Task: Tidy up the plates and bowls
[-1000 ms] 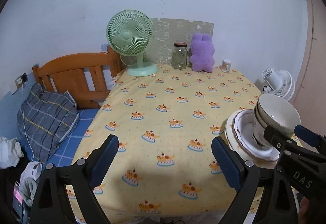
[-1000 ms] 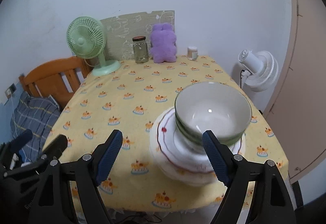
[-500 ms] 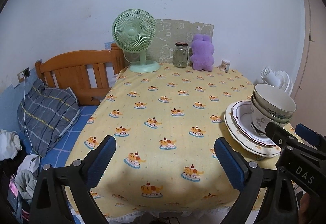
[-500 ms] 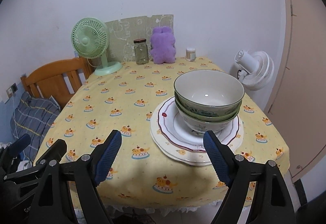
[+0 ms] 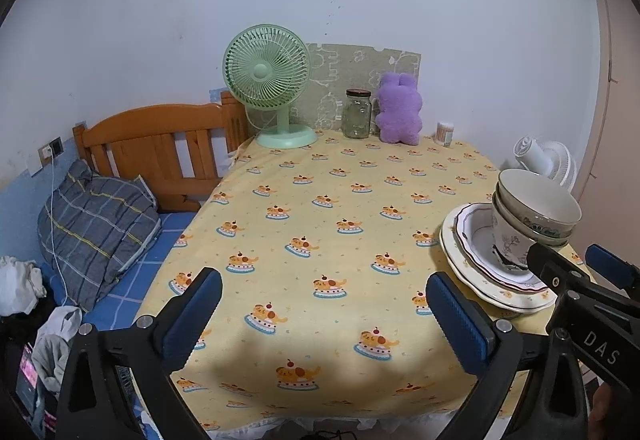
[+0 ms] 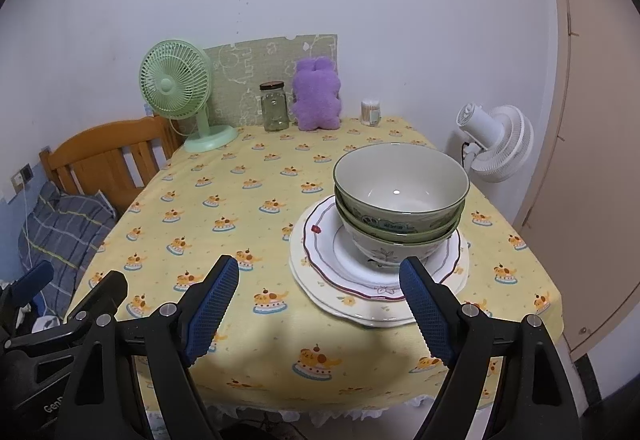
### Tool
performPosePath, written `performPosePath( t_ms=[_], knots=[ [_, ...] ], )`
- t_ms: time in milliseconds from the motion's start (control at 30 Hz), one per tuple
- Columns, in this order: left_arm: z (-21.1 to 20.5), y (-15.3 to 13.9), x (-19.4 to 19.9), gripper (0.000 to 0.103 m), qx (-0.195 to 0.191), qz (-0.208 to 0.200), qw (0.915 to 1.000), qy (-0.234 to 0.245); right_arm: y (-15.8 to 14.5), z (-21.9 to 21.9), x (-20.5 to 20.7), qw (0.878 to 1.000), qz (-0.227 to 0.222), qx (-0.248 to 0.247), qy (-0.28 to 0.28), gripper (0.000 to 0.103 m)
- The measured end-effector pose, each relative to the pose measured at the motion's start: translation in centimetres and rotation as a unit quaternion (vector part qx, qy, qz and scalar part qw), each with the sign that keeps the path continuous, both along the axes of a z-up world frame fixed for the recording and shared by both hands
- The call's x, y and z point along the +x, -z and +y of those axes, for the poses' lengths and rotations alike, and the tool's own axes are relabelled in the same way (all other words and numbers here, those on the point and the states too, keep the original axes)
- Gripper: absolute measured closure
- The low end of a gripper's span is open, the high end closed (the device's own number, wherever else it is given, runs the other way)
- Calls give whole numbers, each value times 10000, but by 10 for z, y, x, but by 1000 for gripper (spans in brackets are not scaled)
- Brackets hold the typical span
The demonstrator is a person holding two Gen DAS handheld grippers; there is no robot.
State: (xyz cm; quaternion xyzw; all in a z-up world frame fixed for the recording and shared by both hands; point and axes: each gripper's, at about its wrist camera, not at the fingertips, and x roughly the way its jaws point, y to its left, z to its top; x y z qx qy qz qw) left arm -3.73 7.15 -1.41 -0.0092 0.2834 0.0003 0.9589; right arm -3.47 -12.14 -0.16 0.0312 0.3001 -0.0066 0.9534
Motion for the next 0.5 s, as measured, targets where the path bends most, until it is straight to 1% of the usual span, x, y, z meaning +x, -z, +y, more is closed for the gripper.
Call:
performPosePath(
  t_ms=[500],
  knots=[
    [0,-1,1,0,-8,33,10000,-34,-1,0,3,10000,59,-14,-46,18]
  ],
)
